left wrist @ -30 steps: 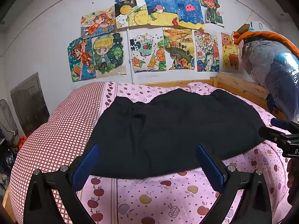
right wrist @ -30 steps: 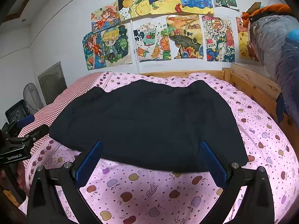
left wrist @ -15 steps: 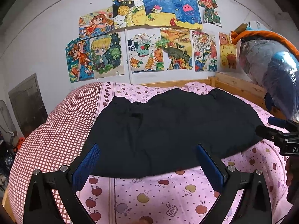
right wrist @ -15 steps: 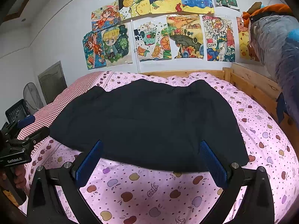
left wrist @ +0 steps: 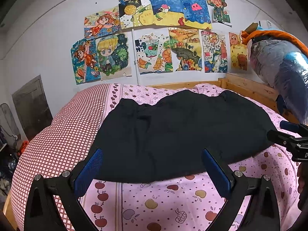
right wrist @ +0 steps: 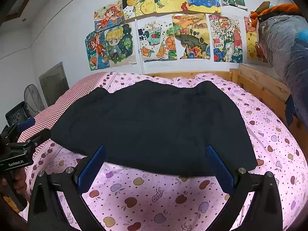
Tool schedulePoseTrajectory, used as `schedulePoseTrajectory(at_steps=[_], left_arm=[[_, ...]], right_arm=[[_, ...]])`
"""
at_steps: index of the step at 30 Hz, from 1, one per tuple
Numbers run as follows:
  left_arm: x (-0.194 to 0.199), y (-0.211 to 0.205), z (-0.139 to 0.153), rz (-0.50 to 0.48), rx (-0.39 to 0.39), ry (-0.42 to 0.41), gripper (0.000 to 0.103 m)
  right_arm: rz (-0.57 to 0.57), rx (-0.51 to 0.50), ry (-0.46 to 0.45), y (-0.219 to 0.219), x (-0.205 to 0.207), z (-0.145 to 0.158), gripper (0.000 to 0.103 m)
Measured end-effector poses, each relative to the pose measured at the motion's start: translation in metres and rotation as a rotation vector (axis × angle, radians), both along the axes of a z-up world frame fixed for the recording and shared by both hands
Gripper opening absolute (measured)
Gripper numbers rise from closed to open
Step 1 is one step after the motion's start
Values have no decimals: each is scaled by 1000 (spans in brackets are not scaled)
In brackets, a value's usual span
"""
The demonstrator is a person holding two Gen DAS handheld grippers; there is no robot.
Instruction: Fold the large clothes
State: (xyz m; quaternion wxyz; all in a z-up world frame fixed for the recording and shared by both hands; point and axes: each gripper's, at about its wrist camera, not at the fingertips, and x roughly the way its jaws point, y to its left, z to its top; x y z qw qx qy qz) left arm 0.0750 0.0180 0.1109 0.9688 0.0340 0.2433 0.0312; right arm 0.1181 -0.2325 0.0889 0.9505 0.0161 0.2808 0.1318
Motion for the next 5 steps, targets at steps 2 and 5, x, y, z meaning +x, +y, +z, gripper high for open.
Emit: schedulePoseTrajectory(at_steps=[2,5], left_arm=[[1,1,1,-1,0,2,103],[2,0,0,-6,1,13,103]], right_arm=[[-1,0,1,0,1,0,101],[0,-1,1,0,1,0,101]])
